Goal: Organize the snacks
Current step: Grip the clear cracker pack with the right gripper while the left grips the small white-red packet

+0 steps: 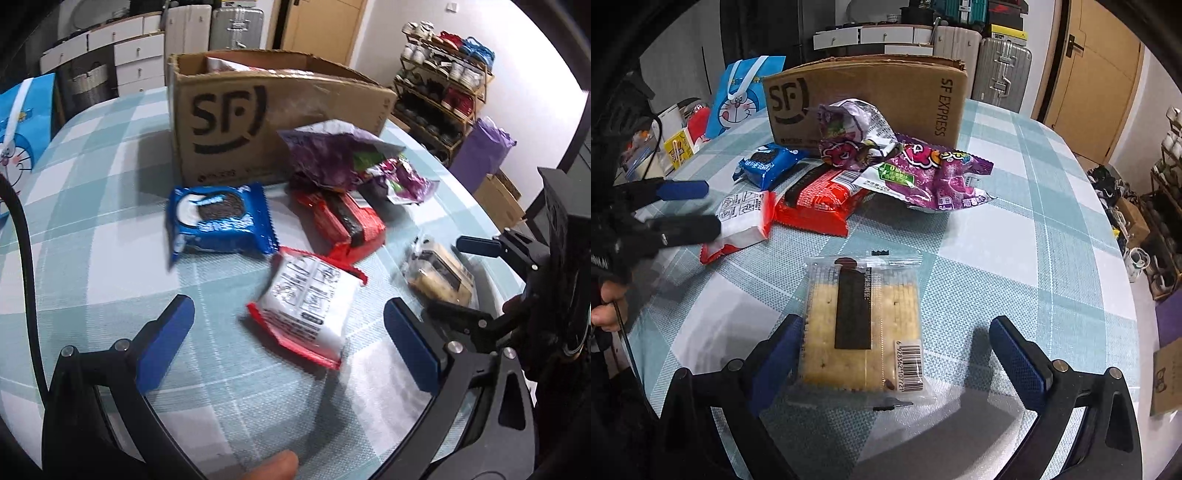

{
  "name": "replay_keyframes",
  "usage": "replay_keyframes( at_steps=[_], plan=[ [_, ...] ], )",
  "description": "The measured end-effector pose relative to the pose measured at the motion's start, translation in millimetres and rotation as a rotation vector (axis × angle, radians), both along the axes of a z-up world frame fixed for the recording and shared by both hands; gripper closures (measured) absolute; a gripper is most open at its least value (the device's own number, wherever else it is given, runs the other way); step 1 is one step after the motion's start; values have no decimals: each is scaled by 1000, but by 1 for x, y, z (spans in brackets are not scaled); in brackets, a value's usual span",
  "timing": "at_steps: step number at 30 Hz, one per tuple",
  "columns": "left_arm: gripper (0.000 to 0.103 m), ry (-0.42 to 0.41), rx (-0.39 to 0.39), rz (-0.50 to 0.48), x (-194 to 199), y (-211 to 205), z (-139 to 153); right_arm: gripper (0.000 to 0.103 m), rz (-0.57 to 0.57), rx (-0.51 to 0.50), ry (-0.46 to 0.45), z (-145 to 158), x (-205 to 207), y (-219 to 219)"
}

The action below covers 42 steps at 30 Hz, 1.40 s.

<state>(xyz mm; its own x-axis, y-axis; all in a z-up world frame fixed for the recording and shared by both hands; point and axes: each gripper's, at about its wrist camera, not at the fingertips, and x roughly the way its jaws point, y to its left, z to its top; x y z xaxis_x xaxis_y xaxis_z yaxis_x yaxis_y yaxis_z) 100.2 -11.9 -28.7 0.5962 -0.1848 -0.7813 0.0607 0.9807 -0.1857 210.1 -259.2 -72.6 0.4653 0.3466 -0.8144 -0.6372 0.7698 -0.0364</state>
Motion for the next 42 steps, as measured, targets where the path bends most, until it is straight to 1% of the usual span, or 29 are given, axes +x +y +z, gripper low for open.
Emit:
replay_keyframes(
  at_steps=[4, 6, 8, 10, 12, 14, 19, 20, 21, 24, 25, 26, 27, 28, 30, 31, 33, 34, 36, 42],
  plan=[
    [1, 16, 9, -25, 2, -6, -5, 12, 10, 19, 6, 1, -1, 0],
    [1, 19, 0, -35, 4, -8, -7, 13, 16, 22, 3, 1, -2, 0],
    [1, 26, -7, -36, 6, -8, -10, 19, 19, 30, -5, 2, -3, 0],
    [1, 25, -9, -36, 6, -7, -11, 28, 12, 40, -15, 3, -3, -1],
    [3, 23, -11, -41, 7, -8, -11, 44, 2, 53, -27, 4, -2, -3],
    [5, 20, -10, -47, 6, -8, -11, 45, 1, 67, -22, 4, -1, -5],
    [14, 15, -9, -66, 5, -9, -9, 45, 15, 141, -3, 8, -1, -12],
    [17, 15, -6, -77, 4, -10, -9, 45, 16, 152, 5, 8, 0, -13],
    [23, 7, 7, -94, 3, -12, -8, 45, 14, 172, 17, 9, 1, -15],
    [29, 5, 30, -116, 3, -18, -8, 45, 11, 178, 24, 9, 1, -16],
    [30, 3, 43, -117, 3, -19, -8, 45, 13, 177, 18, 9, 0, -16],
    [35, 1, 60, -116, 4, -21, -9, 45, 17, 176, 13, 9, -1, -15],
    [37, -2, 78, -112, 4, -23, -8, 45, 23, 176, 15, 9, -1, -14],
    [38, -2, 82, -111, 5, -23, -8, 45, 25, 179, 15, 9, -1, -14],
    [47, -6, 94, -103, 5, -24, -7, 45, 25, 184, 21, 9, -1, -16],
    [48, -8, 97, -101, 5, -25, -8, 45, 24, 185, 23, 9, -1, -16],
    [57, -15, 111, -103, 4, -26, -7, 45, 28, 187, 22, 9, -1, -16],
    [58, -20, 125, -104, 3, -26, -7, 45, 28, 186, 22, 9, -2, -16],
    [58, -25, 129, -107, 2, -27, -7, 45, 28, 188, 21, 9, -2, -16],
    [59, -43, 87, -87, -9, -20, -1, 45, 26, 190, 15, 9, -2, -16]
  ],
)
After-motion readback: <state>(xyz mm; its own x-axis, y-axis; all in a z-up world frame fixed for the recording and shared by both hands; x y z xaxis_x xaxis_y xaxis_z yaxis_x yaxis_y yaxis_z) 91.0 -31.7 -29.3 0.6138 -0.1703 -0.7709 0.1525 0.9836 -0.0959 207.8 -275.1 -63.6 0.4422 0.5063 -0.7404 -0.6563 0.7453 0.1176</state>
